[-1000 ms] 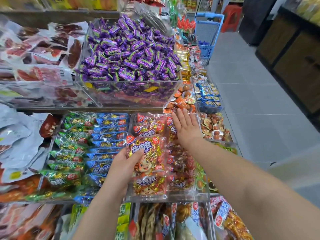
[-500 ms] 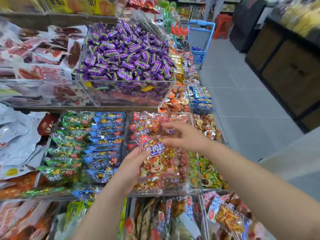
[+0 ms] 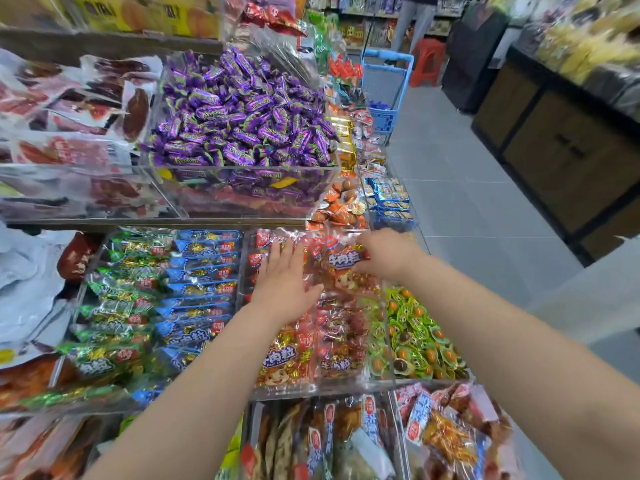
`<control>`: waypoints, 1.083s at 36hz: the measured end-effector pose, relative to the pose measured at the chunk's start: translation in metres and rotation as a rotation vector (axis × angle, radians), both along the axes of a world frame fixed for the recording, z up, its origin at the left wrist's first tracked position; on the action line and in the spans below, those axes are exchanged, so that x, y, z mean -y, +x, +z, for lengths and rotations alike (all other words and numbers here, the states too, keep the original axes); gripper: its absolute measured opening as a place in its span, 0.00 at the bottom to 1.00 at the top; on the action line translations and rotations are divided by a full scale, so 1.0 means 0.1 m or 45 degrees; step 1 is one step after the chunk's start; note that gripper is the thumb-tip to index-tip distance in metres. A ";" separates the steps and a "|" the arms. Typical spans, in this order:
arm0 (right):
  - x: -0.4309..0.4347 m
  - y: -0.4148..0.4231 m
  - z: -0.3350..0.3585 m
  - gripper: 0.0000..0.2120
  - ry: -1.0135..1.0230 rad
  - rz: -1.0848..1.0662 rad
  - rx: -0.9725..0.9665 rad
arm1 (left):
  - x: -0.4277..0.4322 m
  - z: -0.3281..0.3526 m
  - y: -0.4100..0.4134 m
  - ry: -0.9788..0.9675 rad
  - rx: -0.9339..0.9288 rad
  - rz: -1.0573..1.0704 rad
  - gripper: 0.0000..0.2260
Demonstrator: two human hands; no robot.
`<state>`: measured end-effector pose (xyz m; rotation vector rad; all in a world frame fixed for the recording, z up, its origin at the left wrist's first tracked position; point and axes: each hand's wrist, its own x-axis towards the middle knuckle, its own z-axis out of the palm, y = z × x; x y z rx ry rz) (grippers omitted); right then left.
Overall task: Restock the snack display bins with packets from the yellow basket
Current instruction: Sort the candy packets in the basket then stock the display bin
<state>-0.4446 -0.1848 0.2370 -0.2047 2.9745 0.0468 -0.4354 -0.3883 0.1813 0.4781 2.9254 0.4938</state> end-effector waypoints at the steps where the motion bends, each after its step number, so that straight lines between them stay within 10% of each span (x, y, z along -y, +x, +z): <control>1: 0.07 -0.01 -0.04 0.24 0.065 0.010 -0.014 | -0.01 -0.06 -0.04 -0.088 0.000 -0.006 0.41; 11: 0.40 0.09 -0.75 0.45 0.245 0.140 -0.065 | 0.00 -0.29 0.00 -0.239 -0.181 -0.036 0.43; 30: 0.32 -0.17 -0.86 0.40 0.360 0.113 -0.096 | 0.07 -0.27 0.06 -0.169 -0.192 -0.061 0.39; 39: 0.37 -0.19 -0.80 0.56 0.325 0.088 0.047 | 0.03 -0.20 -0.12 -0.305 -0.033 -0.119 0.44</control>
